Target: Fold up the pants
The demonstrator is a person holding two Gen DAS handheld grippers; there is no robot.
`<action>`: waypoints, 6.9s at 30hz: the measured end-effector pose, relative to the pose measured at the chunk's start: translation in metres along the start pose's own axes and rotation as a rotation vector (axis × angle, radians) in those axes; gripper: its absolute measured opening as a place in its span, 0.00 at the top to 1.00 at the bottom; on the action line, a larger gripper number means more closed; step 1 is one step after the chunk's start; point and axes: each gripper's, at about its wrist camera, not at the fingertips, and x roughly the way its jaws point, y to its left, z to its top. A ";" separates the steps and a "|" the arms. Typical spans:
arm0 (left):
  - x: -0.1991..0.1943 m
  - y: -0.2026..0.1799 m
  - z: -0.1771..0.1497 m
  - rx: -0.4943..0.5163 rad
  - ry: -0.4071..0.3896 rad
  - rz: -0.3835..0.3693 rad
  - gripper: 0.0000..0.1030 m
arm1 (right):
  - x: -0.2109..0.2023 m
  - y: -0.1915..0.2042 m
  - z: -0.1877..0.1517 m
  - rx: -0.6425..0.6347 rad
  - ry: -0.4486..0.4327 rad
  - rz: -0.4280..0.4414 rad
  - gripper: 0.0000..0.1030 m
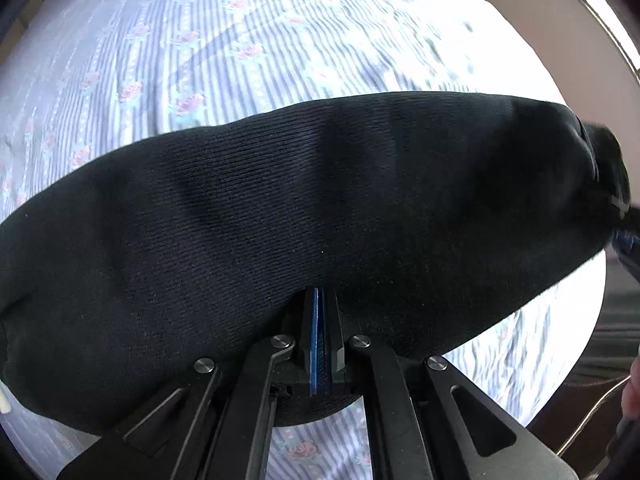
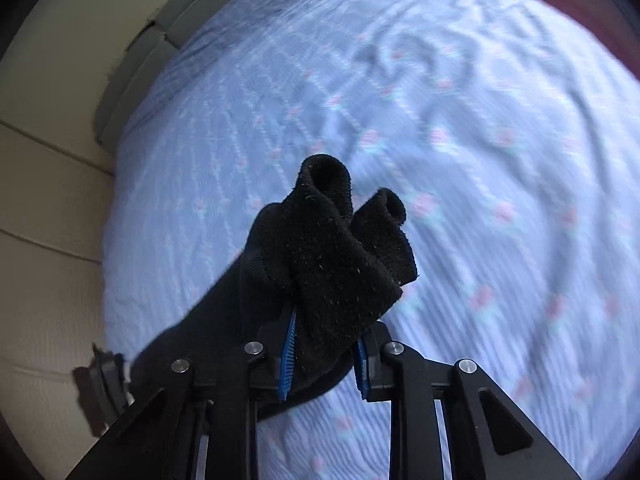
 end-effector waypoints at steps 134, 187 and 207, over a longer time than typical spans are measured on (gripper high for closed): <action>-0.171 0.188 -0.140 -0.339 -0.276 0.068 0.64 | -0.027 0.288 -0.079 -0.422 -0.040 0.103 0.70; -0.111 0.225 -0.111 -0.743 -0.196 -0.208 0.37 | 0.072 0.227 -0.171 -0.453 0.208 -0.039 0.31; -0.102 0.220 -0.145 -0.583 -0.311 -0.295 0.67 | 0.057 0.273 -0.156 -0.656 0.173 0.016 0.38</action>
